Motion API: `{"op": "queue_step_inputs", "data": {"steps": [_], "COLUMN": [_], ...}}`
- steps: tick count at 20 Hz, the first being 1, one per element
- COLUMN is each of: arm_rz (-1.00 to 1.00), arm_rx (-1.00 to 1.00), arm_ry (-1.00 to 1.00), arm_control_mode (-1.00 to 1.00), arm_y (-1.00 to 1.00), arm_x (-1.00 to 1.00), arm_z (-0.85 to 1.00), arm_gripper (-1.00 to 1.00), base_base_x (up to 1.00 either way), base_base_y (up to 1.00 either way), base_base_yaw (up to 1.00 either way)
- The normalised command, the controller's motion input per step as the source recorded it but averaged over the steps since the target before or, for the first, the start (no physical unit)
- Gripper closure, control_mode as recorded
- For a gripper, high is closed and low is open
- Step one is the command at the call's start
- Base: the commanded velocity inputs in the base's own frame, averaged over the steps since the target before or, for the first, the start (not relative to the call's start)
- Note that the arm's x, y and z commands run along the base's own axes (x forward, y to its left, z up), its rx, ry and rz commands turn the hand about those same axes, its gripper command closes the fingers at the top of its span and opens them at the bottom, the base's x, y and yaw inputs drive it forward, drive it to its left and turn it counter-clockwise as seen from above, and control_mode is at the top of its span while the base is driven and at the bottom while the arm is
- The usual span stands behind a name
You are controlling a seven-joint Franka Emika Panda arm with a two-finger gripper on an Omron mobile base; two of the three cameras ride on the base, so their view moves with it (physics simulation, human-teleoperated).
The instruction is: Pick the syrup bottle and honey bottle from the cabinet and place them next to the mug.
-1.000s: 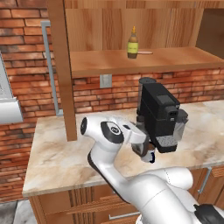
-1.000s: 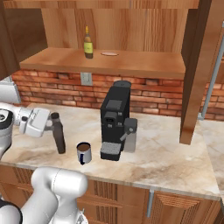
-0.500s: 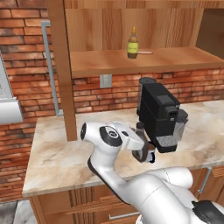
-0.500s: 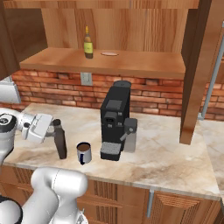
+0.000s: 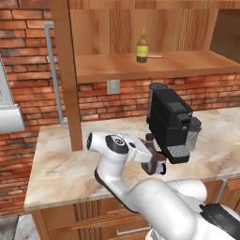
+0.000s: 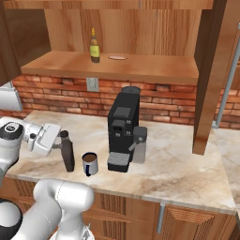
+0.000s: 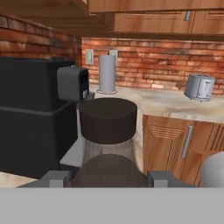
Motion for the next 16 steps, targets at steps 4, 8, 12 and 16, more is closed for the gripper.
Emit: {"op": "queue_step_inputs", "data": {"steps": [4, 8, 12, 16], "arm_rz": [-0.08, -0.06, -0.04, 0.00], "arm_rx": [0.00, 0.00, 0.00, 0.00], "arm_ry": [0.00, 0.00, 0.00, 0.00], "arm_control_mode": [-1.00, -1.00, -1.00, -1.00], "arm_y": [0.17, 0.14, 0.06, 0.00], "arm_x": [0.13, 0.07, 0.00, 0.08], "arm_z": [0.00, 0.00, 0.00, 0.00], "arm_gripper": [1.00, 1.00, 1.00, 1.00], "base_base_x": [0.00, 0.00, 0.00, 0.00], "base_base_y": [0.00, 0.00, 0.00, 0.00], "base_base_yaw": [0.00, 0.00, 0.00, 0.00]}}
